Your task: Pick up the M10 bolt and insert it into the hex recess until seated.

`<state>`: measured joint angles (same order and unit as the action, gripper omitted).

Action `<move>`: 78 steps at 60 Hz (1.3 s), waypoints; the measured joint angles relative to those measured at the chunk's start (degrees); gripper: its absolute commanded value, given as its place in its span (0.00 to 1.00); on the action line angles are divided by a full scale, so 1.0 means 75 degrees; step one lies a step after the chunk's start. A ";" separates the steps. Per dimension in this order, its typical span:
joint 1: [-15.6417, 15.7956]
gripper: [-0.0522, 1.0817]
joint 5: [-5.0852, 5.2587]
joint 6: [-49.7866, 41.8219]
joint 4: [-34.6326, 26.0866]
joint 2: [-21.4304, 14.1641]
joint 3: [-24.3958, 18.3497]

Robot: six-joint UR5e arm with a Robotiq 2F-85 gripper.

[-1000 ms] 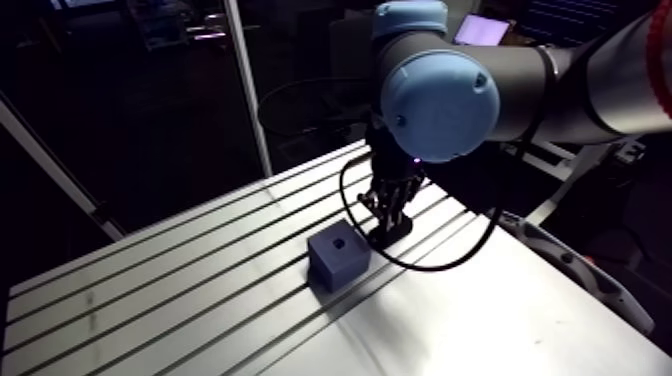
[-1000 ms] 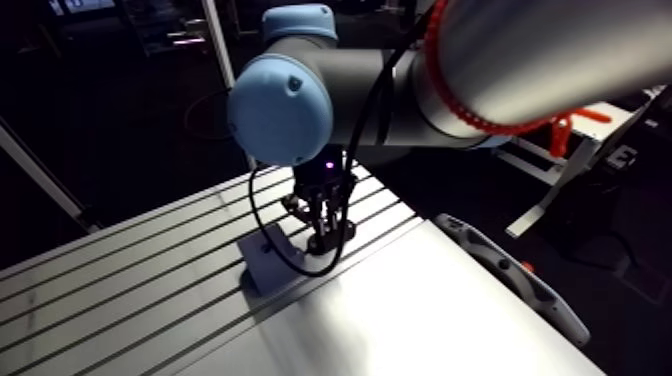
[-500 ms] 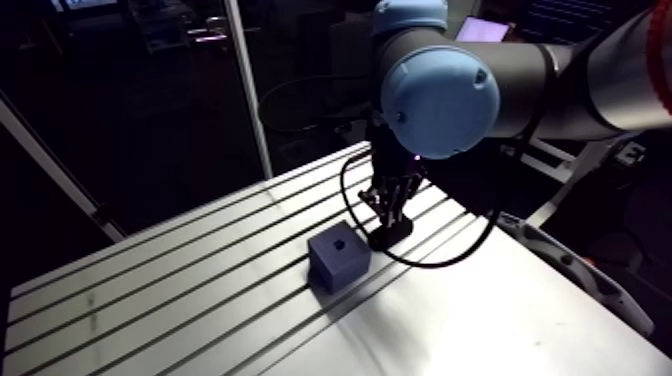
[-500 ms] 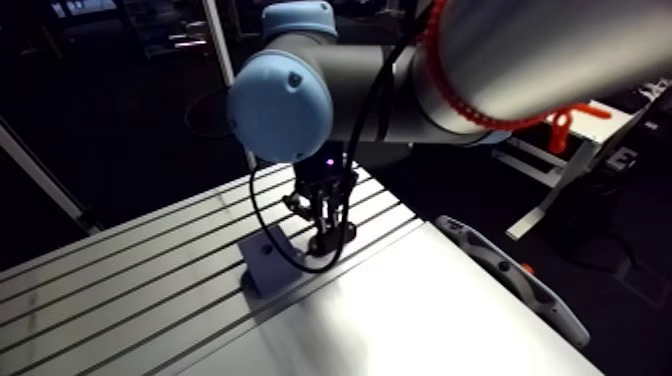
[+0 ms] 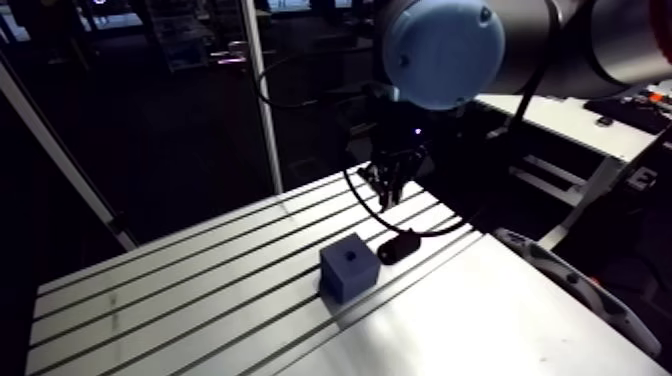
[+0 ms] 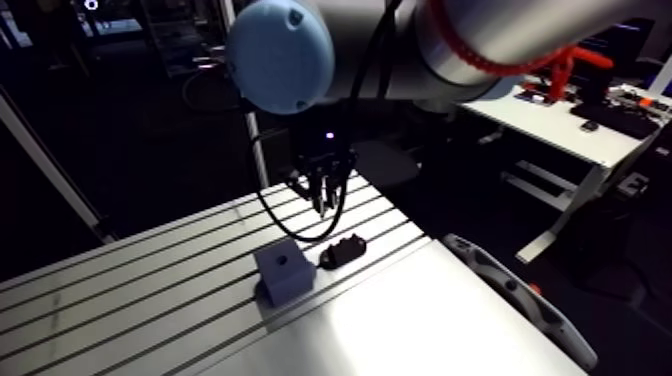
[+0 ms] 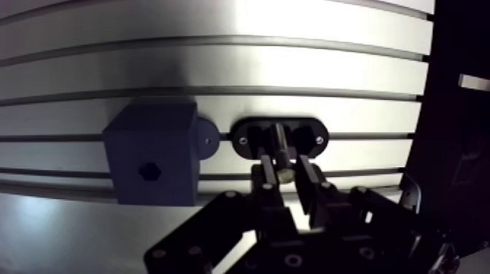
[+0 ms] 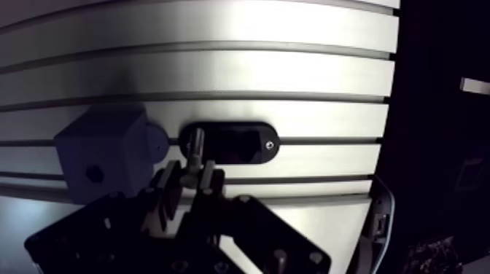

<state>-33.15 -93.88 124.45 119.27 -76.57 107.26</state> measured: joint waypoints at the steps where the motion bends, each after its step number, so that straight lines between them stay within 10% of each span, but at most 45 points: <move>1: 0.0017 0.98 0.0003 -0.0005 -0.0068 -0.0018 -0.0050; 43: 0.1279 0.97 -0.0240 0.0542 -0.3410 -0.0347 -0.2045; 78: 0.1906 0.97 -0.1261 0.2062 -0.4581 -0.0218 -0.2413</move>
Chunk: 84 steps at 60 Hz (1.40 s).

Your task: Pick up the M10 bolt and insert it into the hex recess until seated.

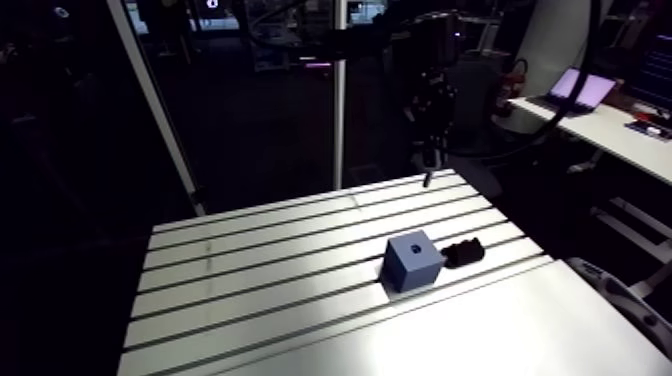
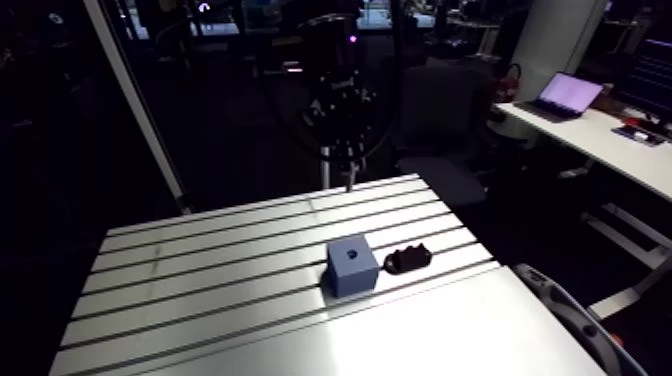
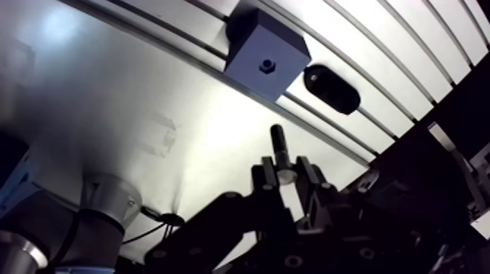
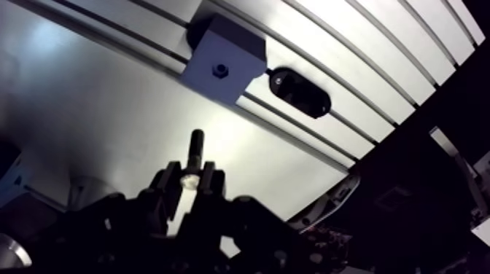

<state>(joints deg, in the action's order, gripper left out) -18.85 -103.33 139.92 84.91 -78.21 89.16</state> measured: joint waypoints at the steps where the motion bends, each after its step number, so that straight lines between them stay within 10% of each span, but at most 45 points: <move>1: 0.0001 0.97 -0.0006 0.0003 0.0036 0.0000 0.0009; 84: 0.0017 0.97 -0.0080 0.0043 0.1738 -0.0001 0.1272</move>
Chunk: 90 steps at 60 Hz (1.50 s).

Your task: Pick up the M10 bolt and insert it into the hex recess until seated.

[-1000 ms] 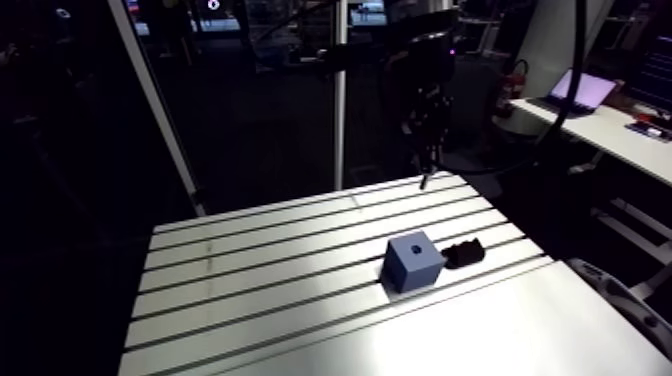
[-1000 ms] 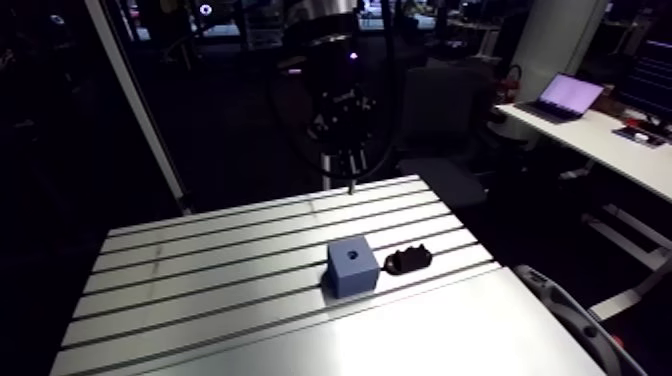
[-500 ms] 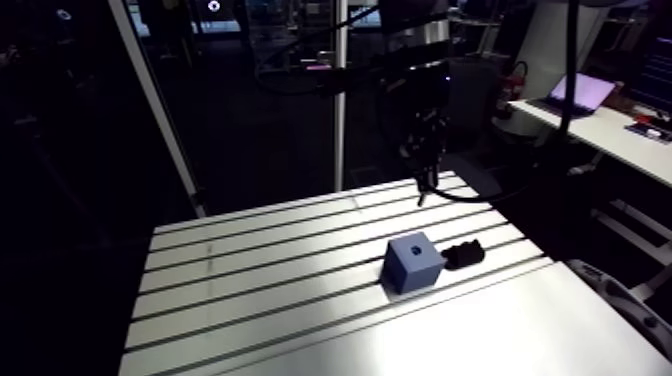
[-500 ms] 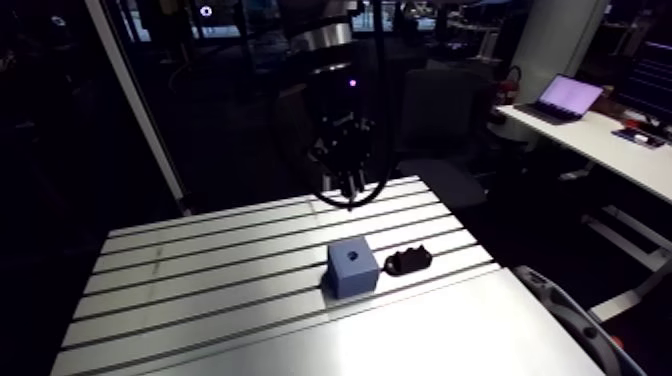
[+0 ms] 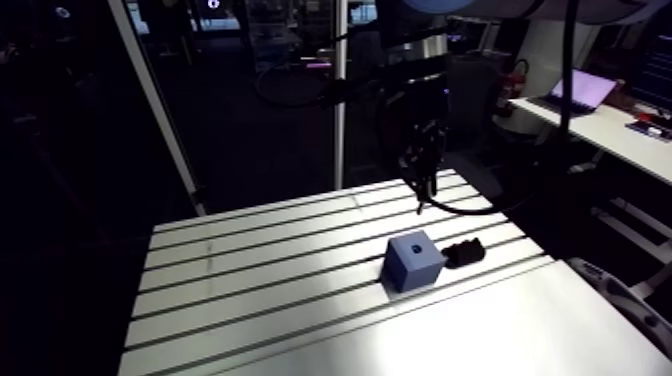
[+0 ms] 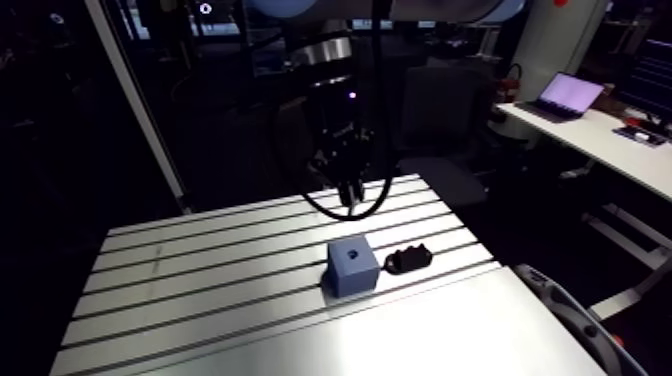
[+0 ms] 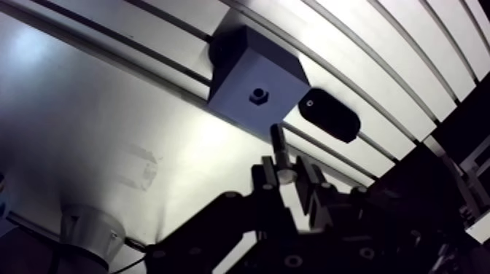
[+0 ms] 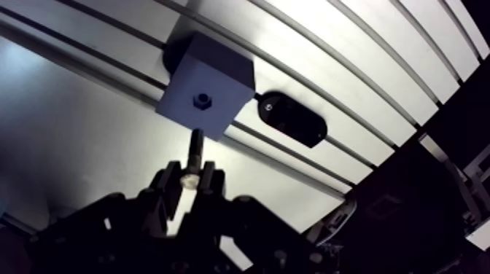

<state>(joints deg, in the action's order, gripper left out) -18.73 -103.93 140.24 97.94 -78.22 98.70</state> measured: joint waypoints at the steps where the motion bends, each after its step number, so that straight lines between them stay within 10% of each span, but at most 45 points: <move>1: 0.0000 0.97 0.0000 0.0000 0.0006 0.0003 0.0008; 90: -0.0017 0.97 -0.0008 0.0011 0.0613 0.0129 0.0608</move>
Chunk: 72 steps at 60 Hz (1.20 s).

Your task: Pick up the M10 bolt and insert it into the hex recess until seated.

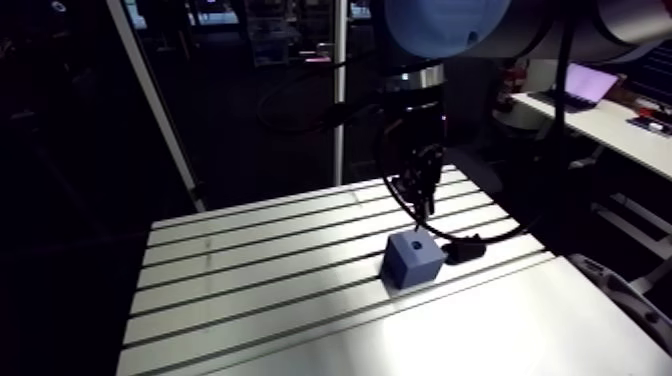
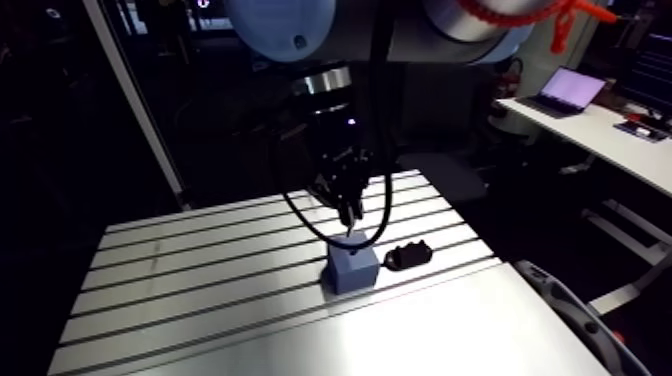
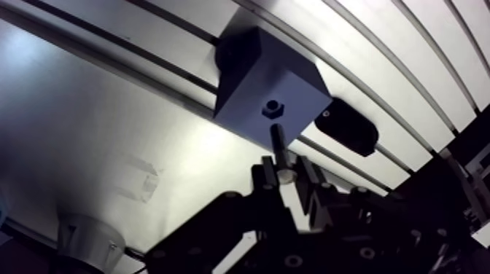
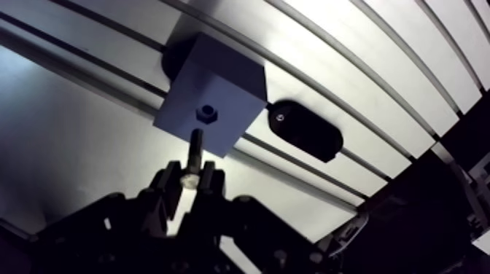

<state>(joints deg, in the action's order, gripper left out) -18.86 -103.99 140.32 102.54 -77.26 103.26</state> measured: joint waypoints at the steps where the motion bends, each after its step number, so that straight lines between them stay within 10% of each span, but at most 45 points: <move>1: -0.0001 0.97 -0.0001 0.0000 0.0003 0.0005 0.0002; 72: -0.0040 0.97 -0.0040 0.0067 0.0292 0.0226 0.0188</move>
<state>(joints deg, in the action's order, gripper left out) -19.16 -104.29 140.83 104.73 -75.56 104.67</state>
